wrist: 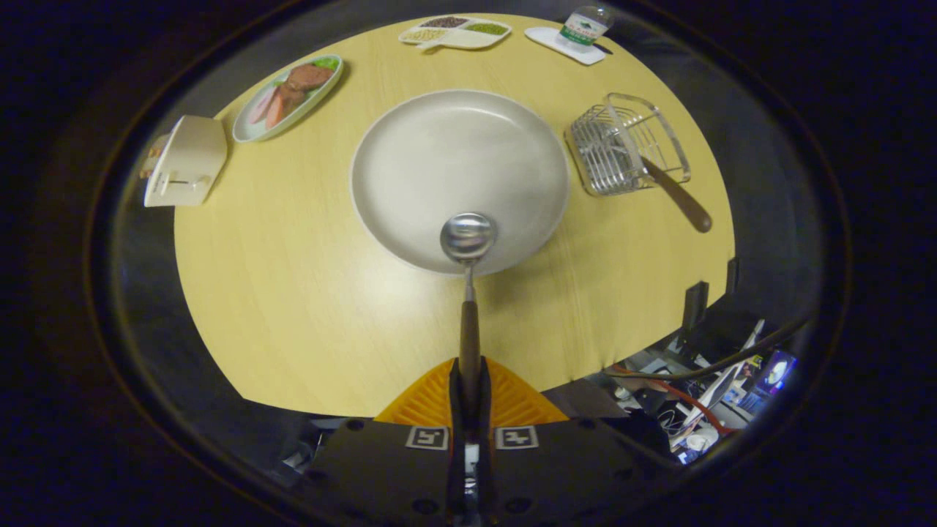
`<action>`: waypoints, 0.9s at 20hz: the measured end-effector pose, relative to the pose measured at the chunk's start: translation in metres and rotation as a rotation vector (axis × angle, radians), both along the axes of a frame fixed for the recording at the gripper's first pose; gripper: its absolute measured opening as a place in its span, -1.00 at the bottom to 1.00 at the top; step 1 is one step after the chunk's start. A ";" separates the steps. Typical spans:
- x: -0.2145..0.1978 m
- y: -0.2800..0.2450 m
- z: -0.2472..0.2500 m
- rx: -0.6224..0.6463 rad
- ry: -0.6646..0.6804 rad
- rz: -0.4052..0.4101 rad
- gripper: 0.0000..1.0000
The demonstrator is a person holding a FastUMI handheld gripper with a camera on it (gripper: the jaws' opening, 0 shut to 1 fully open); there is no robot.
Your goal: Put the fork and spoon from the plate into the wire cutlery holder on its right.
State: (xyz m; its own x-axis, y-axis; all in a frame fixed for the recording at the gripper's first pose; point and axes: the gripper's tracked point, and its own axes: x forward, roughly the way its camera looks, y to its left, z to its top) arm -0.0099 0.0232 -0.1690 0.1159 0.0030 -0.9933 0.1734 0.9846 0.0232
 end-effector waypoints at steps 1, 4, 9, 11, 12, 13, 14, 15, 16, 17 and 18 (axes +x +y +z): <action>0.000 0.000 0.008 0.002 -0.009 -0.007 -0.81; -0.001 0.001 0.026 0.005 -0.024 -0.020 -0.83; 0.008 -0.019 0.059 0.006 -0.058 -0.075 -0.83; 0.014 -0.034 0.070 0.008 -0.062 -0.103 -0.83; 0.017 -0.041 0.074 0.009 -0.061 -0.116 -0.83; 0.021 -0.046 0.076 0.012 -0.059 -0.131 -0.83; 0.024 -0.053 0.077 0.018 -0.056 -0.149 -0.83; 0.028 -0.061 0.078 0.024 -0.053 -0.168 -0.83; 0.032 -0.069 0.079 0.031 -0.050 -0.189 -0.83; 0.037 -0.077 0.081 0.035 -0.049 -0.209 -0.83; 0.043 -0.086 0.081 0.038 -0.047 -0.228 -0.83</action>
State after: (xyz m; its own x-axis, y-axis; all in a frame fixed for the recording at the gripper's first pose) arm 0.0330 -0.0626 -0.0879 0.1643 0.0089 -0.9864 0.3893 0.9182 0.0731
